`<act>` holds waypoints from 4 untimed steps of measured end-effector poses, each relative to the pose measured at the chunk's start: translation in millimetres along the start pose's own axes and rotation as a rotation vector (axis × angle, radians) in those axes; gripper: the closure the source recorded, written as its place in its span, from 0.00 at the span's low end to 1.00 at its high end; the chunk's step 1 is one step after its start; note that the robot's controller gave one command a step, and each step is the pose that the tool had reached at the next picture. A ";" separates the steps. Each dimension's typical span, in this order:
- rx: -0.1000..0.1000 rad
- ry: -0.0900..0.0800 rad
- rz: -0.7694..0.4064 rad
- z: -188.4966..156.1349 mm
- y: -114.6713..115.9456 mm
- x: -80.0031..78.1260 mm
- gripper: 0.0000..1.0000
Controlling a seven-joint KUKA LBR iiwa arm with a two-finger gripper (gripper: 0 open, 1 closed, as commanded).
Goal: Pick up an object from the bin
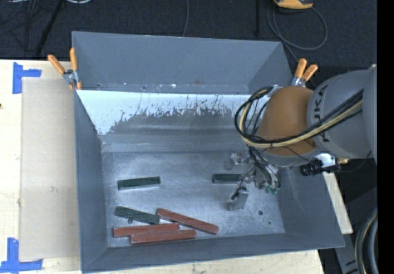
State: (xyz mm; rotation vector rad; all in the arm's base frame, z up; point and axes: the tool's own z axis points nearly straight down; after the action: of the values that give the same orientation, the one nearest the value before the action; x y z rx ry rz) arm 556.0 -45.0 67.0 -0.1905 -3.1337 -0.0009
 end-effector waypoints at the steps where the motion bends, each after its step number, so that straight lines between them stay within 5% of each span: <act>1: 0.000 -0.001 -0.001 -0.9 0.3 -0.4 1.00; 3: 0.001 -0.001 -0.007 -2.6 0.6 -0.6 1.00; 4: 0.000 -0.006 -0.009 -37.4 0.9 -1.3 1.00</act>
Offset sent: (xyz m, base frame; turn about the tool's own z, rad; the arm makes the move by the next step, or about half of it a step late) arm 0.0000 0.0000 0.0000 0.0000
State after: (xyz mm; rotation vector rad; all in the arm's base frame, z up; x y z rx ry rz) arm 557.5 -44.4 104.4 -0.1764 -3.1403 0.0002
